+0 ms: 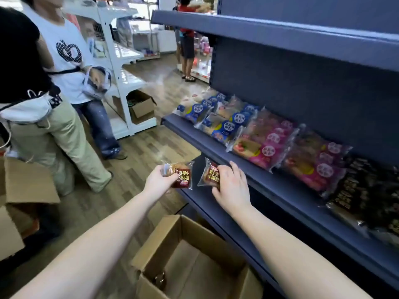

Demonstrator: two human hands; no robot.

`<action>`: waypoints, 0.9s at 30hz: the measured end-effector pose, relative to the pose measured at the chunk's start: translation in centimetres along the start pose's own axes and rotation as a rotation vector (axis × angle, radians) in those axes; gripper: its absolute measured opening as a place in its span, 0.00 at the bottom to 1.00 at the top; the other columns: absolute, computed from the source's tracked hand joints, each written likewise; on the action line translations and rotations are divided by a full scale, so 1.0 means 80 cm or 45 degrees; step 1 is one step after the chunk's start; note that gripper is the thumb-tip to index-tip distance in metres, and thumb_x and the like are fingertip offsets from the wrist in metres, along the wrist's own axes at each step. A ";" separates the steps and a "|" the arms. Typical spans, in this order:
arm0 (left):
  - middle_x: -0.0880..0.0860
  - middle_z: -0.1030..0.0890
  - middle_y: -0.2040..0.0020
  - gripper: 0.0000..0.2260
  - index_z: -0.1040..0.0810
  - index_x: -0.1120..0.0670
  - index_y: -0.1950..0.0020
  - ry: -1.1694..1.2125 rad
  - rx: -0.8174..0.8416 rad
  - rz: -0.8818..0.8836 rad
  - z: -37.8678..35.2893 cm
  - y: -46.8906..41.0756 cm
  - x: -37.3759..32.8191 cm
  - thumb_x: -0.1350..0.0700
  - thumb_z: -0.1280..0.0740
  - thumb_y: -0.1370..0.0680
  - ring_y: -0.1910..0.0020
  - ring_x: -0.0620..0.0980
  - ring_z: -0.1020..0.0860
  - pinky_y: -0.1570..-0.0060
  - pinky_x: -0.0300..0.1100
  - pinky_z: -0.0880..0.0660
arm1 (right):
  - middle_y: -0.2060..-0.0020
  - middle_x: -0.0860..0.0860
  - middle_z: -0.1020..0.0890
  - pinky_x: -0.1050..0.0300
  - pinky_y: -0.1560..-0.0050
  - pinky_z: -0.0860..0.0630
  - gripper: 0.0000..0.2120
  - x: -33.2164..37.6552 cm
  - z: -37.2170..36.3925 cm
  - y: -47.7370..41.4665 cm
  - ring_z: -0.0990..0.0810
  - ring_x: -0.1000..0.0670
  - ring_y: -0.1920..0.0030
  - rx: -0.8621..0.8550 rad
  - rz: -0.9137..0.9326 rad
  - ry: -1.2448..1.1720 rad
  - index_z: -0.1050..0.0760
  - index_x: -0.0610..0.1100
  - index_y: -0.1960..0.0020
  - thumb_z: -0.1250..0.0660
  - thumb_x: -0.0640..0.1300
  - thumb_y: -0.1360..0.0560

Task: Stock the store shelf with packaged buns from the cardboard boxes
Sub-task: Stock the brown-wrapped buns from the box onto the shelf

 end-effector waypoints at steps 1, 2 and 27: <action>0.55 0.21 0.46 0.13 0.28 0.53 0.44 0.012 0.009 -0.023 0.004 -0.001 -0.017 0.55 0.30 0.26 0.52 0.53 0.21 0.70 0.39 0.23 | 0.33 0.46 0.30 0.47 0.27 0.46 0.27 0.000 0.017 -0.002 0.44 0.43 0.25 -0.042 -0.011 0.004 0.36 0.42 0.31 0.34 0.48 0.27; 0.55 0.22 0.46 0.13 0.28 0.53 0.43 0.025 0.030 -0.055 0.005 -0.002 -0.035 0.56 0.30 0.25 0.53 0.52 0.22 0.74 0.35 0.25 | 0.33 0.46 0.29 0.46 0.27 0.45 0.27 -0.002 0.033 -0.003 0.43 0.43 0.26 -0.080 -0.023 0.012 0.35 0.42 0.31 0.34 0.47 0.27; 0.60 0.19 0.49 0.16 0.23 0.61 0.43 0.060 0.956 -0.479 -0.384 0.166 -0.294 0.56 0.28 0.27 0.56 0.57 0.19 0.64 0.44 0.20 | 0.57 0.42 0.18 0.43 0.55 0.22 0.29 -0.322 0.272 0.258 0.19 0.40 0.50 -0.395 -0.861 0.620 0.23 0.39 0.49 0.21 0.45 0.48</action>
Point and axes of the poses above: each hand's wrist, its own y-axis away from the middle knuckle, its own z-axis out of the back of the hand, x = y × z, the point moved 10 cm from there along -y, towards the middle knuckle
